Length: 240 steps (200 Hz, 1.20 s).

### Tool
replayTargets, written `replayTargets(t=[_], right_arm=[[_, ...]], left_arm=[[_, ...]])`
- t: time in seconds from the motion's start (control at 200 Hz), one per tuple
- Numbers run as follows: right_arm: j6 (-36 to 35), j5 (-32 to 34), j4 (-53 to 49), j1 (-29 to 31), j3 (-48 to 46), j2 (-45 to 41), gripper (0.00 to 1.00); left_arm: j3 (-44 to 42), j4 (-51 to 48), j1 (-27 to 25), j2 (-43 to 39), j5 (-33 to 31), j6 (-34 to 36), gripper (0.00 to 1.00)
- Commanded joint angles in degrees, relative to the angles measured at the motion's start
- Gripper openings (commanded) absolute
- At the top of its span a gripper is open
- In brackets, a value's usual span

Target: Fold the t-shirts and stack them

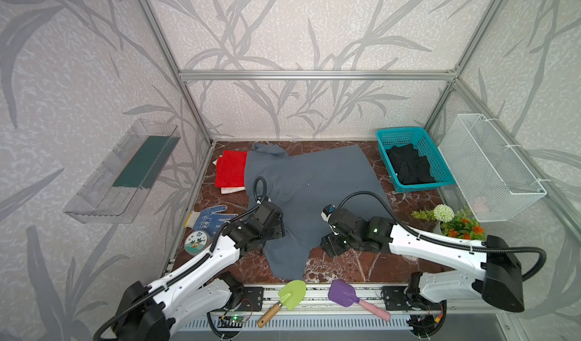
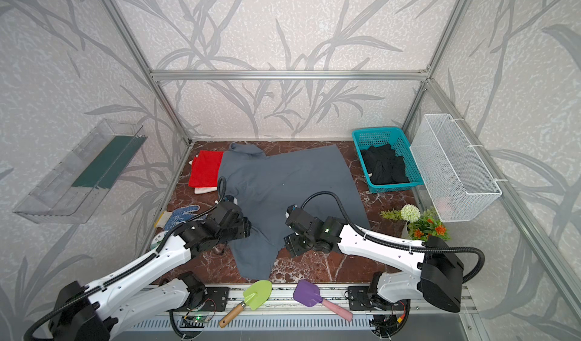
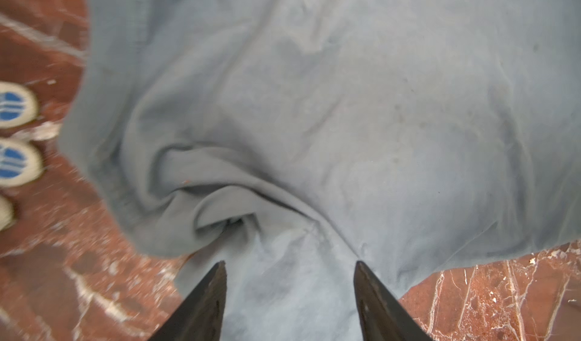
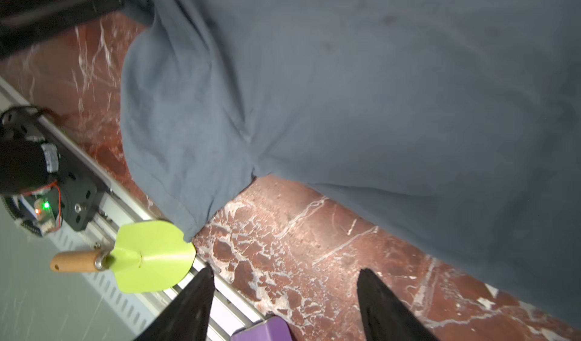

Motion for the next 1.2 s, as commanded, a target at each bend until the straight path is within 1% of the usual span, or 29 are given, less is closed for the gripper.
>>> replayTargets(t=[0.0,0.085,0.19,0.245,0.26,0.345,0.36,0.395,0.475,0.55,0.67,0.75,0.86,0.955,1.045,1.14,1.195], right_arm=[[-2.19,-1.62,2.94,1.24,1.04,2.75,0.72],[-1.59,-0.58,5.45,1.2,1.43,4.82,0.72],[2.13,4.46,4.07,0.8,3.94,6.92,0.73],[3.93,6.16,1.21,-0.64,6.28,7.84,0.73],[5.62,6.42,0.24,-1.1,6.91,7.99,0.73],[8.0,7.56,-6.12,-3.02,10.04,8.11,0.73],[8.15,7.56,-7.2,-4.75,10.62,7.99,0.73],[8.76,7.83,-9.36,-5.84,11.69,7.65,0.73],[9.91,9.44,-11.28,-6.86,12.33,6.05,0.74],[11.22,11.82,-9.74,-7.29,10.82,3.74,0.74],[12.75,10.68,-6.98,-9.25,7.85,0.75,0.74],[13.09,10.31,-6.73,-9.8,6.75,-0.4,0.74],[12.01,9.65,-7.36,-10.21,7.22,-0.51,0.74],[11.93,8.7,-7.35,-10.64,8.25,0.3,0.74],[11.93,7.6,-7.2,-11.02,9.31,1.36,0.74],[11.93,7.12,-7.84,-11.41,10.88,2.45,0.74],[11.93,6.96,-8.12,-11.71,11.42,2.81,0.74]], left_arm=[[-4.4,-4.21,-0.08,-4.23,-2.56,-2.34,0.65],[-5.5,-3.13,-0.11,-5.53,-0.13,-2.82,0.65],[-6.36,-1.98,-0.53,-4.66,6.66,-2.02,0.62],[-8.46,0.9,-1.72,-4.28,9.39,-1.98,0.62],[-9.12,1.81,-2.12,-4.21,9.81,-2.11,0.61],[-12.53,6.67,-3.56,-4.04,11.09,-2.48,0.61],[-12.99,7.46,-3.61,-3.99,11.38,-2.44,0.61],[-13.61,8.87,-4.09,-3.56,11.75,-2.27,0.61],[-14.45,11.15,-5.04,-1.13,11.56,-1.11,0.6],[-14.37,13.53,-5.55,3.36,11.95,0.71,0.61],[-12.85,15.47,-7.49,12.4,10.41,2.41,0.61],[-11.06,15.59,-9.91,18.48,9.31,2.83,0.61],[-8.52,13.79,-15.38,23.94,6.34,1.28,0.6],[-7.92,12.01,-19.06,25.08,5.17,-0.71,0.61],[-8.0,8.29,-21.32,23.75,3.64,-2.69,0.61],[-8.69,5.44,-23.82,19.47,4.22,-4.59,0.6],[-8.12,1.12,-26.03,16.01,2.76,-6.26,0.61]])
